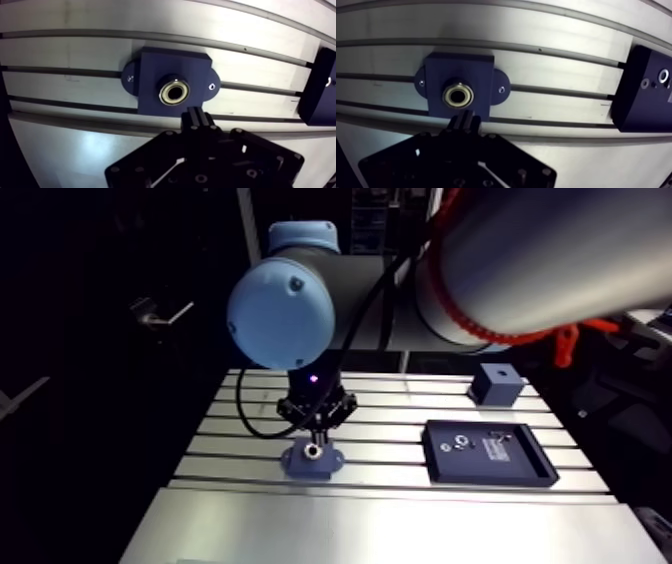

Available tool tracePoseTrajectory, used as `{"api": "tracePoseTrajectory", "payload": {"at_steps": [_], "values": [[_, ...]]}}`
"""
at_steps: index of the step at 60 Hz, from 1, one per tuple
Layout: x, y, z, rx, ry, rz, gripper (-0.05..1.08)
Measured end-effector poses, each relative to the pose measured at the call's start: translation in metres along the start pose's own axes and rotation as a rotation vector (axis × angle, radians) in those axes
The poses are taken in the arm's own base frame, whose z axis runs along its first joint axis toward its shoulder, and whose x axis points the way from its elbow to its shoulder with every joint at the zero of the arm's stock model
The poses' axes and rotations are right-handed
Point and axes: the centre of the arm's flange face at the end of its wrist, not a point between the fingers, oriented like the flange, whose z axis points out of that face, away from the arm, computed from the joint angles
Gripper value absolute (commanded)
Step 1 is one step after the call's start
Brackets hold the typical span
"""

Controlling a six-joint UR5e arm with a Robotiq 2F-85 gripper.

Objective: Pick up the bearing and press it into the housing until flush.

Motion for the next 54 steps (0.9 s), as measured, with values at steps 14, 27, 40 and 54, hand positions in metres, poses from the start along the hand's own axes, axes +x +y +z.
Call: {"api": "tracePoseTrajectory", "payload": {"at_steps": [14, 27, 40, 54], "values": [[0.000, -0.002, 0.002, -0.001, -0.001, -0.003, 1.08], [0.002, -0.005, 0.007, 0.010, 0.008, -0.006, 1.07], [0.004, -0.006, 0.012, 0.015, 0.008, -0.009, 1.07], [0.004, -0.008, 0.014, 0.015, 0.006, -0.014, 1.07]]}}
